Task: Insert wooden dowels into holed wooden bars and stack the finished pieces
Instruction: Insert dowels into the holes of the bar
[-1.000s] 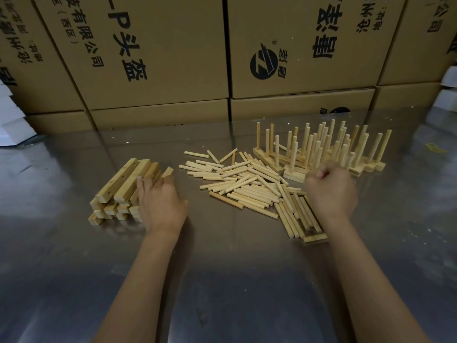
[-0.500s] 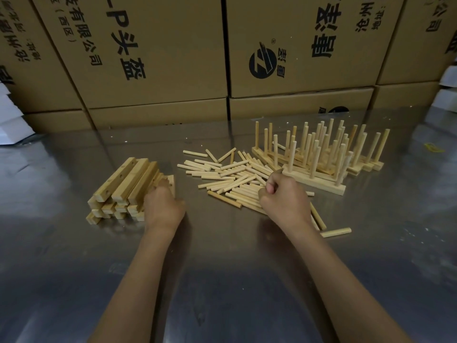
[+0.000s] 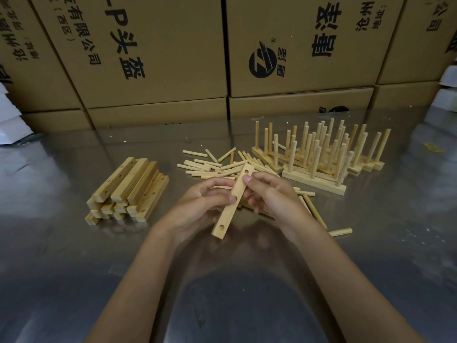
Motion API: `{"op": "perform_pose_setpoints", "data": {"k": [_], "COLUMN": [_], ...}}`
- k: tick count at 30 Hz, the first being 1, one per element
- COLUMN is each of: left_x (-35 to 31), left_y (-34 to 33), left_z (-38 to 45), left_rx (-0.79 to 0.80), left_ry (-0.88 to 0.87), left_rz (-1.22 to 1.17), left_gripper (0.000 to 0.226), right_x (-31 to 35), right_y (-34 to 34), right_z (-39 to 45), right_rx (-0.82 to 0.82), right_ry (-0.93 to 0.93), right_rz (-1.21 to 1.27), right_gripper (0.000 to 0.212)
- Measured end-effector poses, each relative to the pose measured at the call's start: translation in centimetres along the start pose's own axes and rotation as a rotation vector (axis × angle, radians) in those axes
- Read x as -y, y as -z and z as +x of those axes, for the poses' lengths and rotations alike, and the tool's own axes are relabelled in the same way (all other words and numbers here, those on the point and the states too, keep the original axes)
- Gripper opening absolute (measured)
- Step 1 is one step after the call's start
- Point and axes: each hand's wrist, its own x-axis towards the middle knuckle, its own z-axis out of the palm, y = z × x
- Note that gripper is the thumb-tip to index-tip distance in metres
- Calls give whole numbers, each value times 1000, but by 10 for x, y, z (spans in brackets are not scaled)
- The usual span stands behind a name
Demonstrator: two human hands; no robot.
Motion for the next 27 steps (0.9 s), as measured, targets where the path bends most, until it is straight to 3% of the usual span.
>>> {"op": "perform_pose_setpoints", "data": {"k": [3, 5, 8, 11, 14, 22, 25, 27], "left_x": [3, 1, -4, -4, -4, 5, 6, 5], "left_y": [-5, -2, 9, 22, 30, 35, 35, 34], "left_z": [2, 3, 2, 3, 3, 6, 8, 8], "left_rx": [-29, -65, -171, -258, -258, -192, -195, -167], "left_ry": [11, -14, -65, -68, -45, -16, 18, 29], "left_rz": [-57, -90, -212, -257, -342, -338, -259, -238], "left_gripper": [31, 28, 30, 39, 41, 34, 29, 29], "right_x": [-2, -4, -17, -34, -38, -35, -27, -23], "right_y": [-4, -4, -2, -8, -13, -16, -18, -17], "right_z": [-1, 2, 10, 12, 13, 9, 9, 9], "right_rx": [66, -15, -208, -149, -122, -114, -231, -221], "right_ry": [27, 57, 274, 483, 519, 505, 505, 467], "right_rz": [81, 40, -426, -1001, -1196, -1270, -947, -677], "right_gripper": [16, 9, 6, 13, 10, 12, 4, 7]}}
